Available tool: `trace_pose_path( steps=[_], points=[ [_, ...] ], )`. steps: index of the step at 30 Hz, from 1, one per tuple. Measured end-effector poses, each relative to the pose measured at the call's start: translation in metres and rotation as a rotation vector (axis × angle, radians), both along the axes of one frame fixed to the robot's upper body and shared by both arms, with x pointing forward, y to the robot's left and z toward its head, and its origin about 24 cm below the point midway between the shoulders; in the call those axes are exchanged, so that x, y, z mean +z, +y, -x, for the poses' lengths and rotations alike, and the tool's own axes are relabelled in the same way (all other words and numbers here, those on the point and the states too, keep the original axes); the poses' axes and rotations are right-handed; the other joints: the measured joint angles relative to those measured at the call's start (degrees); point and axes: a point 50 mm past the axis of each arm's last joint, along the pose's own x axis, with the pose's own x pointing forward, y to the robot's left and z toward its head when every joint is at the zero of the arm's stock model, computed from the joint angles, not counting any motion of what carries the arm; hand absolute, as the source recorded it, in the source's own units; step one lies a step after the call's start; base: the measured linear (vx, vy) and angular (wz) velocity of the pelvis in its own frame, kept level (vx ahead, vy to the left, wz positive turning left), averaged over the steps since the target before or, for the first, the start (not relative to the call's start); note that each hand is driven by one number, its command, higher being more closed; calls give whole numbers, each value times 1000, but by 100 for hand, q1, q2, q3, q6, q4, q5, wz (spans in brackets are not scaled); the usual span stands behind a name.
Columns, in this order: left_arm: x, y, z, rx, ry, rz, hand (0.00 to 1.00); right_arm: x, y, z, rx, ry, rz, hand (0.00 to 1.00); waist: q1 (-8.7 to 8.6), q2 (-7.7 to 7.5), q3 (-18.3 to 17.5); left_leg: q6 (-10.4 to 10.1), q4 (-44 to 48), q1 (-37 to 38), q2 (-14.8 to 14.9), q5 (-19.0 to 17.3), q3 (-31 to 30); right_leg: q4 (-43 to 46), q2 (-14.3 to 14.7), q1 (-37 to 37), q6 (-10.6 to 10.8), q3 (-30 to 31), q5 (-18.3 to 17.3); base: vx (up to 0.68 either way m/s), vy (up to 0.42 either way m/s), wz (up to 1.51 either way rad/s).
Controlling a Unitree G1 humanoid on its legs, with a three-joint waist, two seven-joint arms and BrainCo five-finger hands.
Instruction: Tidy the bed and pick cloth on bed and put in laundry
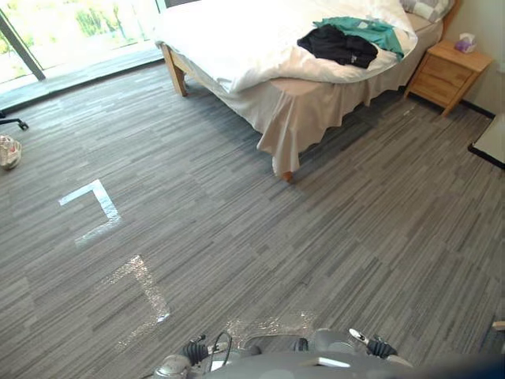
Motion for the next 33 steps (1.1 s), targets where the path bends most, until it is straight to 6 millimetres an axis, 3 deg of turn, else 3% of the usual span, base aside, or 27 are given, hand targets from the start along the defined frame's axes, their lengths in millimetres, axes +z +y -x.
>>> trace_pose_path(
  steps=[3, 5, 7, 8, 9, 11, 12, 14, 15, 17, 18, 19, 20, 21, 22, 23, 24, 25, 26, 28, 29, 30, 31, 32, 33],
  points=[
    [0, 1, -1, -14, 24, -8, 0, 0, -2, 2, -67, 16, -16, 0, -57, 18, 47, 73, -13, 15, 2, -52, 165, -790, 90, 278, -248, -115, -12, -50, 2, -35],
    [0, -3, -10, -46, 23, -7, 0, -1, -5, 5, -154, 27, -44, 0, -149, 85, 223, 241, -75, 133, 131, -75, 183, -529, 146, 163, -230, -178, -29, -27, -10, -15],
    [0, -6, -13, -43, 17, 1, 0, -1, -7, 9, -184, 39, -64, 0, -143, 175, 326, 169, 145, 123, 400, -232, 322, -584, 193, 5, -236, -261, -30, -8, 7, -32],
    [0, -7, -13, -34, 16, 8, 0, -2, -5, 11, -191, 46, -79, 0, -138, 268, 380, 35, 356, 119, 722, -386, 480, -731, 258, -204, -150, -261, 70, 27, 10, -46],
    [0, -7, -13, -29, 15, 9, 0, -2, -5, 12, -193, 45, -81, 0, -133, 267, 381, -22, 434, 121, 838, -442, 541, -784, 269, -285, -124, -266, 130, 127, -54, -59],
    [1, 1, -12, -15, 17, -5, 0, -3, 2, 21, -200, 48, -106, 0, -26, 122, 325, -449, 778, 197, 1295, -740, 851, -1035, 208, -710, -67, -243, 521, 229, -131, -68],
    [2, 2, -12, -13, 17, -8, 0, -3, 4, 24, -197, 49, -112, 0, 3, 83, 304, -516, 819, 230, 1334, -788, 901, -1061, 173, -770, -73, -245, 583, 321, -190, -67],
    [4, 8, -14, 4, 10, -24, 0, -5, 11, 41, -213, 83, -139, 0, -5, -92, 189, -853, 886, 459, 1464, -1028, 1063, -980, -67, -1003, -139, -253, 755, 450, -284, -37],
    [4, 6, -16, 13, 2, -18, 0, -6, 14, 51, -214, 119, -153, 0, -108, -37, 128, -924, 873, 520, 1582, -1153, 1071, -749, -126, -1071, -156, -290, 746, 581, -388, 2],
    [2, -4, -15, 23, 1, 12, 0, -5, 6, 58, -214, 135, -150, 0, -211, 163, -36, -930, 1029, 488, 1877, -1185, 1058, -566, 51, -1129, -336, -419, 750, 487, -311, -1],
    [3, -8, -20, 84, -51, 34, 0, -5, -3, 53, -148, 142, -116, 0, -182, 326, -158, -599, 2657, -173, 2286, -840, 813, -579, 303, -1053, -812, -421, 576, 460, -277, -28],
    [3, -11, -24, 100, -74, 42, 0, -4, -7, 49, -135, 131, -103, 0, -160, 391, -159, -456, 3332, -497, 2424, -740, 620, -687, 378, -916, -871, -431, 539, 567, -347, -37],
    [3, -14, -24, 111, -88, 50, 0, -3, -10, 45, -123, 117, -90, 0, -159, 469, -157, -475, 3833, -721, 2517, -756, 460, -831, 461, -767, -880, -433, 533, 466, -271, -9],
    [5, -24, -35, 110, -147, 68, 0, -2, -21, 40, -81, 122, -57, 0, -139, 602, -142, -619, 4836, -1137, 2615, -895, 144, -1260, 644, -268, -886, -390, 538, 589, -278, -10],
    [7, -30, -41, 99, -183, 80, 0, -1, -25, 34, -52, 113, -44, 0, -119, 628, -120, -634, 5289, -1334, 2577, -1000, 3, -1544, 725, 139, -895, -326, 533, 707, -269, -27],
    [9, -43, -49, 83, -228, 116, 0, 1, -26, 17, -19, 78, -37, 0, -76, 639, -133, -627, 5459, -1581, 2354, -1144, -88, -1851, 778, 603, -921, -156, 517, 744, -199, -57],
    [12, -55, -56, 59, -272, 149, 0, 4, -24, -4, 8, 25, -38, 0, 9, 649, -131, -591, 5346, -1866, 2102, -1256, -69, -2017, 789, 830, -967, 60, 488, 506, -111, -69],
    [13, -57, -59, 50, -288, 154, 0, 6, -24, -13, 19, 2, -40, 0, 34, 662, -126, -568, 5264, -2010, 2013, -1293, -62, -2073, 792, 896, -977, 122, 481, 449, -45, -91],
    [18, -61, -69, 33, -330, 165, 0, 11, -25, -36, 44, -62, -37, 0, 104, 673, -116, -507, 4848, -2410, 1710, -1354, -52, -2184, 786, 1017, -1010, 356, 453, 240, 21, -74],
    [20, -60, -74, 38, -349, 164, 0, 15, -15, -54, 64, -122, -59, 0, 229, 617, -60, -440, 4068, -2754, 1292, -1319, -56, -2217, 660, 1182, -989, 650, 312, 467, 140, -86],
    [21, -60, -76, 51, -358, 160, 0, 16, -15, -57, 76, -139, -58, 0, 244, 599, -31, -436, 3064, -2893, 992, -974, -38, -2225, 525, 1354, -885, 765, 138, 465, 198, -65],
    [21, -60, -76, 56, -358, 161, 0, 16, -14, -57, 79, -138, -59, 0, 243, 617, -21, -447, 2612, -2887, 928, -786, -8, -2237, 494, 1403, -835, 807, 68, 386, 204, -44],
    [20, -61, -73, 87, -352, 168, 0, 15, -13, -54, 95, -133, -58, 0, 243, 719, -34, -464, 1628, -2842, 936, -286, 215, -2277, 466, 1582, -769, 895, -152, 432, 241, -31],
    [18, -60, -69, 110, -342, 162, 0, 11, -10, -42, 109, -111, -59, 0, 230, 791, -25, -327, 1302, -2820, 1038, 295, 599, -2297, 408, 1857, -629, 944, -383, 464, 259, -28],
    [18, -59, -67, 121, -337, 160, 0, 10, -9, -39, 107, -105, -59, 0, 231, 769, -42, -207, 1338, -2766, 1045, 490, 756, -2306, 346, 1934, -570, 941, -445, 533, 258, -11]
  ],
)
